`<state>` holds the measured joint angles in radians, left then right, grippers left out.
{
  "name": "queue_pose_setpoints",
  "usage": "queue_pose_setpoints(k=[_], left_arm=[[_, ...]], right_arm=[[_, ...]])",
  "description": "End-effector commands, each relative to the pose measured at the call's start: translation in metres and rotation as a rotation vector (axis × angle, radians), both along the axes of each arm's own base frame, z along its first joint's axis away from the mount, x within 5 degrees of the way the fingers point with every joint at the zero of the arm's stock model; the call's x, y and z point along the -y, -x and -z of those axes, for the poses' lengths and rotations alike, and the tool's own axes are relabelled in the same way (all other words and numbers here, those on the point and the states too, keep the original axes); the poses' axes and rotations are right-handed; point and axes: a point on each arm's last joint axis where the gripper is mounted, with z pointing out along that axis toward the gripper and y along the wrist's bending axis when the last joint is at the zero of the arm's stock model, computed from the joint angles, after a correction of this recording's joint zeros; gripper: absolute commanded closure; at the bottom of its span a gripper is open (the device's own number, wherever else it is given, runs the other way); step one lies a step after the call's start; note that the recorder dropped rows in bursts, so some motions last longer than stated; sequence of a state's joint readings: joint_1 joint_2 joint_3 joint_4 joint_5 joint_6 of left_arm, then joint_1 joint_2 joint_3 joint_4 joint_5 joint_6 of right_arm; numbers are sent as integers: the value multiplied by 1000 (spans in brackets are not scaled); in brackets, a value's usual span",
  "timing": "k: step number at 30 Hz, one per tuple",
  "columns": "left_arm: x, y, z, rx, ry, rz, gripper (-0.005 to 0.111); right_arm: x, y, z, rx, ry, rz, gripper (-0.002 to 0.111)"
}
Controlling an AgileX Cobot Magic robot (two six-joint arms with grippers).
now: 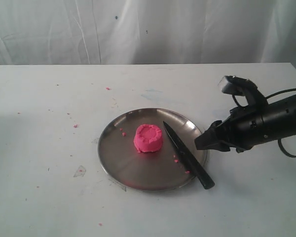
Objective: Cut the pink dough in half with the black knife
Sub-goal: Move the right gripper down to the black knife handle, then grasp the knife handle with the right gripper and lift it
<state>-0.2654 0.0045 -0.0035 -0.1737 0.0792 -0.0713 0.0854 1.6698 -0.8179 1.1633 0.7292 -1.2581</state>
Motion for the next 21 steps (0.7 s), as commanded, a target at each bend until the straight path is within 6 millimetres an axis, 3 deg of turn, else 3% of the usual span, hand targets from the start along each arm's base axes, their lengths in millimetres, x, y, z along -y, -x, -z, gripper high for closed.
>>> queue_pose_setpoints(k=[1, 11, 16, 21], left_arm=[[0, 0, 1, 2, 7, -5, 107], [0, 0, 1, 2, 5, -5, 107], [0, 0, 1, 2, 5, -5, 107], [0, 0, 1, 2, 5, -5, 107]], right_arm=[[-8, -13, 18, -19, 38, -71, 67], [-15, -31, 31, -14, 67, -127, 67], [-17, -33, 37, -32, 68, -132, 59], [-19, -33, 46, -54, 72, -145, 58]])
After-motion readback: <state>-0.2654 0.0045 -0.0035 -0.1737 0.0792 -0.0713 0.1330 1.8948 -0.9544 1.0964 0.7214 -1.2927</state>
